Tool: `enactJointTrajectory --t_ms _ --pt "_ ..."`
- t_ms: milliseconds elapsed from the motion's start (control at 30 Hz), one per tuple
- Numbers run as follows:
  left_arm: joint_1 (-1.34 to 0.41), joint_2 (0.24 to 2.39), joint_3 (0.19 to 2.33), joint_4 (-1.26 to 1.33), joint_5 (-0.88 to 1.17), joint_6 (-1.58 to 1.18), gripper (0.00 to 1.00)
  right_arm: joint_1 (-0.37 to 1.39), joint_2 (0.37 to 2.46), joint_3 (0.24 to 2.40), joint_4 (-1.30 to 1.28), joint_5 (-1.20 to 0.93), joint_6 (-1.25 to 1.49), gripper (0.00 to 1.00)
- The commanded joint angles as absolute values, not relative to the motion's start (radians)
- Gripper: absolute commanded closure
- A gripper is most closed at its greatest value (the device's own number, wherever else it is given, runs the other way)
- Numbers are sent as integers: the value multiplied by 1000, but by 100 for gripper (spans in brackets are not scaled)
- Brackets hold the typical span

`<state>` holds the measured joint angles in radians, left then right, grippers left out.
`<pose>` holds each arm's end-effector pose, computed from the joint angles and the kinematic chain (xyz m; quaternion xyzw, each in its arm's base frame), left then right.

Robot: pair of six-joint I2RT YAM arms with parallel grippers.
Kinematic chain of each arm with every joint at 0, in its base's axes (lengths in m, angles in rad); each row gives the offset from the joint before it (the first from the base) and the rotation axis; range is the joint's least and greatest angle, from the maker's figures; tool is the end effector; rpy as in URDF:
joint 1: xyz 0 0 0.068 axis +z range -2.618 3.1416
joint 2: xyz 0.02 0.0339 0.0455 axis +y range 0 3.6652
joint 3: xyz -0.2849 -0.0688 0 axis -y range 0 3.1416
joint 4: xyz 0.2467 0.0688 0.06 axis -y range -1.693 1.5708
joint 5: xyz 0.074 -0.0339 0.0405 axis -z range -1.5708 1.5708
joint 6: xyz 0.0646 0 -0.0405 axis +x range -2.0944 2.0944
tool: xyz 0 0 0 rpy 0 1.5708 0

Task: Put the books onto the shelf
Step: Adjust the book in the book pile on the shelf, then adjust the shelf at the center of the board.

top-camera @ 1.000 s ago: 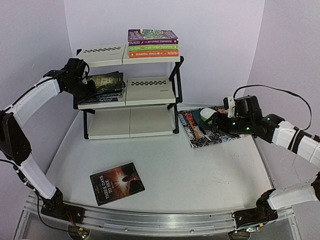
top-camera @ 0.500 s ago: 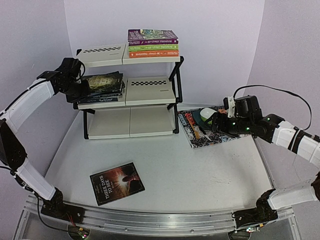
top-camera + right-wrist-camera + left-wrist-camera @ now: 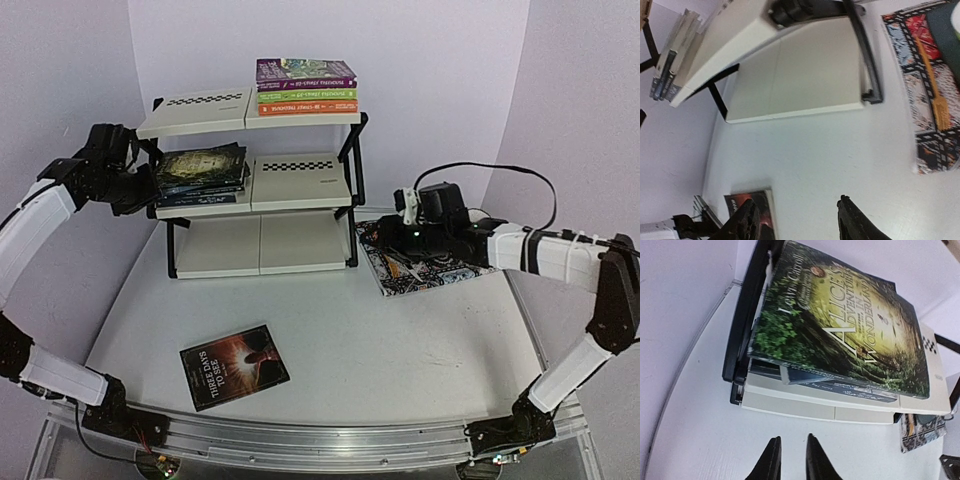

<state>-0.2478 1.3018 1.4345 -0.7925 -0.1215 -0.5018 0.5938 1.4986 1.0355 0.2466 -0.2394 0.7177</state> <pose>0.2831 -0.0635 0.3956 -0.1400 0.8858 -0.1100 0.4286 0.3068 0.2256 0.3118 -0.0268 0.7769 0.4531 0.4363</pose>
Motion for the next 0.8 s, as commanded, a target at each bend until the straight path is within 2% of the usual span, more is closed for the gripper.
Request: enactJointTrajectory --t_ms 0,100,167,333,667,767 --pt "-187 1228 1412 -752 -59 -538 79 677 1638 1211 519 -280 825 54" --pt "-161 1214 1409 -744 -21 -544 75 722 1735 1301 595 -227 890 60" --pt "-145 1211 1408 -734 -5 -549 68 748 1795 1360 628 -186 932 75" --pt "-110 1205 1405 -696 45 -545 65 791 1935 1490 684 -75 1007 100" --pt "-35 1234 1401 -621 127 -541 63 837 2150 1794 681 105 1022 100" --pt "-20 1247 1400 -591 156 -549 68 838 2221 1881 683 136 1019 100"
